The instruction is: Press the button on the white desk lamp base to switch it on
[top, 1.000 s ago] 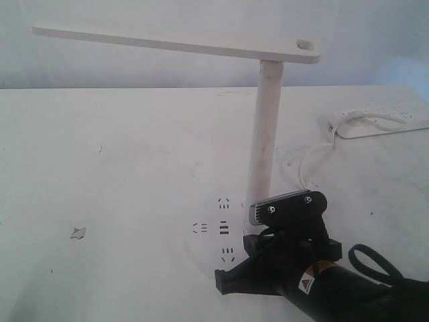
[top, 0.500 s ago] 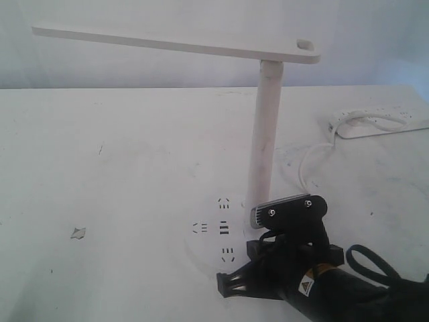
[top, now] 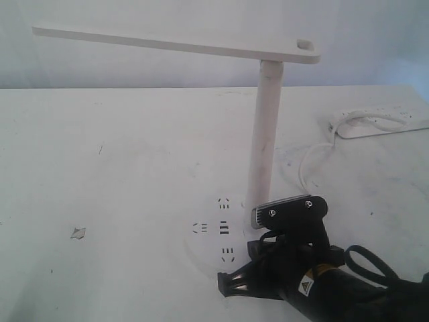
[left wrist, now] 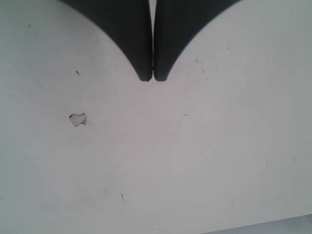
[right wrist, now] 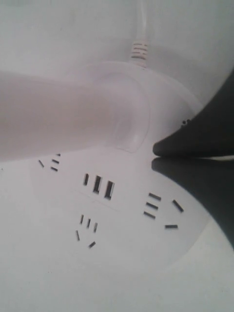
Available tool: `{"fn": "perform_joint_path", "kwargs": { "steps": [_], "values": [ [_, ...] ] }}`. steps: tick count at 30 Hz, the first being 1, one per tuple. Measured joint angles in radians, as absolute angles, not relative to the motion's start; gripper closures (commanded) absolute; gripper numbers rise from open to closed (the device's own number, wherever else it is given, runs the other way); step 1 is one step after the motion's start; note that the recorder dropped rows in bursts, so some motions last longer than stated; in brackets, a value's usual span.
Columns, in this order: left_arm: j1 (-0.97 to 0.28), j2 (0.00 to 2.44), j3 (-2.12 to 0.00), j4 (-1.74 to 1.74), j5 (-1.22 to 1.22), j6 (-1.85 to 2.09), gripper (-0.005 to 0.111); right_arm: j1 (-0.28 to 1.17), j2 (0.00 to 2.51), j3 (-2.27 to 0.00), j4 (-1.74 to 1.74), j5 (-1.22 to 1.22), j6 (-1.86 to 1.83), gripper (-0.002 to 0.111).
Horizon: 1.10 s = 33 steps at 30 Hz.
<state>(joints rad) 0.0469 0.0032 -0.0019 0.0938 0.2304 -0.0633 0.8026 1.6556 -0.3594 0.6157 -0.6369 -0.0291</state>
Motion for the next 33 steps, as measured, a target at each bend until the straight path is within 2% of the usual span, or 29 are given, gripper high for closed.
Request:
{"fn": "perform_joint_path", "kwargs": {
  "steps": [20,33],
  "values": [
    [0.047,0.003,-0.002,0.094,0.230,-0.063,0.107,0.806,1.727,-0.390,0.684,-0.704,-0.057,0.108],
    [0.047,0.003,-0.002,0.094,0.230,-0.063,0.107,0.806,1.663,-0.381,0.700,-0.660,-0.111,0.108]
  ]
}}
